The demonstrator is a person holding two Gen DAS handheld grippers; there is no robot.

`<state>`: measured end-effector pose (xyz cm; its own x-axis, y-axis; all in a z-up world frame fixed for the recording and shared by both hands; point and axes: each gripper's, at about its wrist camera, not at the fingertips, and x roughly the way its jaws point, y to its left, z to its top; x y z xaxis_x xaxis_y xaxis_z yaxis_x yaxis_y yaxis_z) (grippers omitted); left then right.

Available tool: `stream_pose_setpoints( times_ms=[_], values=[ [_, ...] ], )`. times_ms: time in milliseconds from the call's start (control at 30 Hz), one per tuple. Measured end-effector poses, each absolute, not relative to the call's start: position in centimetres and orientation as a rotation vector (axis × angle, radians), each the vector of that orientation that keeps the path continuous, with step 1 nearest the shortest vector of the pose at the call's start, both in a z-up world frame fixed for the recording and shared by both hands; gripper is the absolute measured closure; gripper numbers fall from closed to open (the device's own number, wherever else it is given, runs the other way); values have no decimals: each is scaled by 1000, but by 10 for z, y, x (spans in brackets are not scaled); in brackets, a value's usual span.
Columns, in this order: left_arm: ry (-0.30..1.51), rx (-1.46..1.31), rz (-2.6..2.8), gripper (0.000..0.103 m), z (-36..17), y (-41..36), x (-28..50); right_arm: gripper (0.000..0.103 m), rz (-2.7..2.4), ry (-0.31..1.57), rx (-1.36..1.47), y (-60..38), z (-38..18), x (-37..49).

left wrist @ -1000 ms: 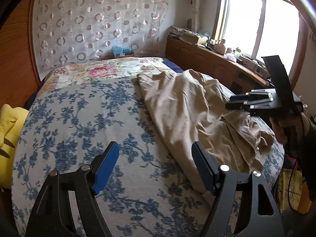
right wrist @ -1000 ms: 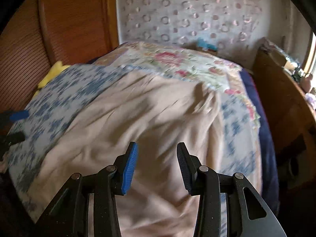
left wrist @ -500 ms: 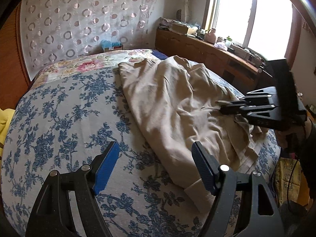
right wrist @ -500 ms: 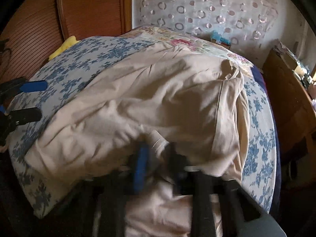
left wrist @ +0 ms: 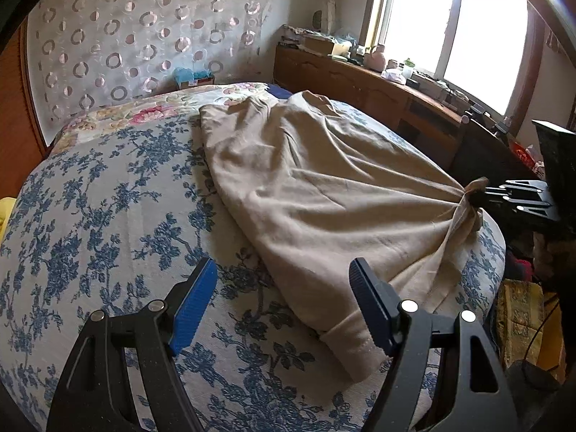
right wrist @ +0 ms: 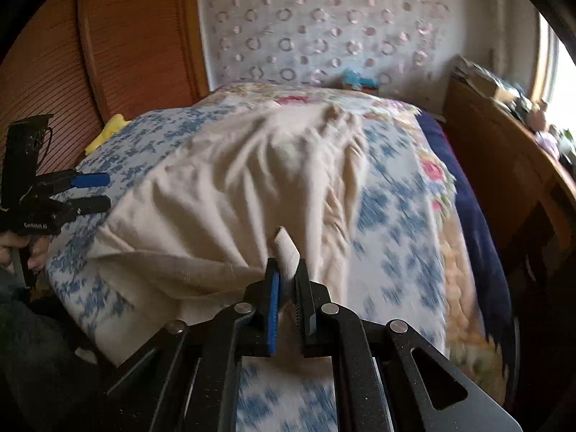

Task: Fold small clothes

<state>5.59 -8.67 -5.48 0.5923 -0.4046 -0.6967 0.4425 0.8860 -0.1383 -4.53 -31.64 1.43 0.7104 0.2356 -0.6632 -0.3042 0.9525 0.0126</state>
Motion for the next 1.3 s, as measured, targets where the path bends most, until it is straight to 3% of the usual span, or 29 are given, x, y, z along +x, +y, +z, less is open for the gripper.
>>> stream_pose_setpoints(
  times_ms=[33, 100, 367, 767, 1067, 1233, 1300],
  values=[
    [801, 51, -494, 26, -56, -88, 56, 93, 290, 725, -101, -317, 14, -48],
    [806, 55, -498, 26, -57, -91, 56, 76, 267, 715, -104, -317, 17, -53],
    [824, 70, -507, 26, -62, -97, 50, 64, 300, 608, -48, -313, 42, -63],
    [850, 84, -510, 26, -69, -99, 44, 63, 224, 767, -45, -320, -4, -44],
    [859, 88, -520, 27, -70, -99, 44, 62, 219, 811, -31, -322, -7, -48],
    [869, 92, -544, 51, -71, -100, 41, 59, 224, 815, -62, -317, -13, -41],
    [878, 83, -557, 55, -72, -100, 38, 59, 231, 825, -78, -316, -14, -42]
  ],
)
